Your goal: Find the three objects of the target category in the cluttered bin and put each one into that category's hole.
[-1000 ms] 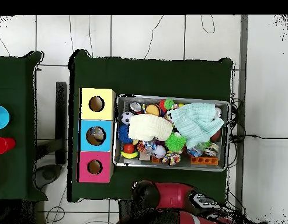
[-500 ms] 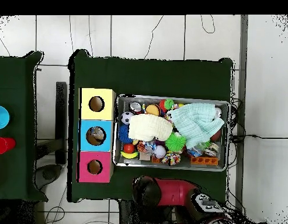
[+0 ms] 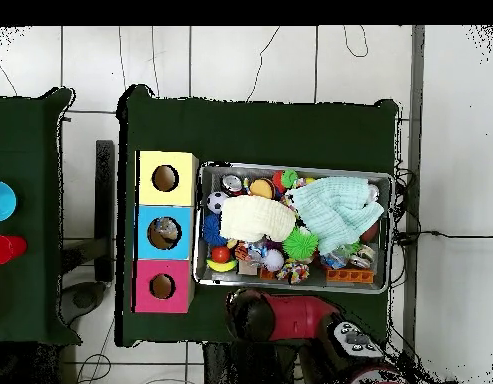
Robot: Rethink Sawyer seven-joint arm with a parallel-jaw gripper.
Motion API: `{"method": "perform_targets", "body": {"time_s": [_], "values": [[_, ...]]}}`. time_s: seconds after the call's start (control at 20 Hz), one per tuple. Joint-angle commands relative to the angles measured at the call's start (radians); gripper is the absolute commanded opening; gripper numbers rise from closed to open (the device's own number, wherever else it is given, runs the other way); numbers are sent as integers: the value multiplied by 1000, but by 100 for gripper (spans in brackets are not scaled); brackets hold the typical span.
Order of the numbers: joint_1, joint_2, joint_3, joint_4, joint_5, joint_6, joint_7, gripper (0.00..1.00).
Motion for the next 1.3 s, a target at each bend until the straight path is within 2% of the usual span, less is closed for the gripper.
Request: {"method": "perform_targets", "body": {"time_s": [0.05, 0.3, 0.7, 1.0, 1.3], "values": [[-17, -26, 107, -137, 18, 40, 52, 100], [-33, -58, 114, -114, 4, 32, 46, 100], [-72, -129, 129, -95, -14, 93, -3, 100], [-116, -132, 148, -90, -43, 63, -11, 100], [-125, -116, 151, -77, -77, 2, 14, 100]]}}
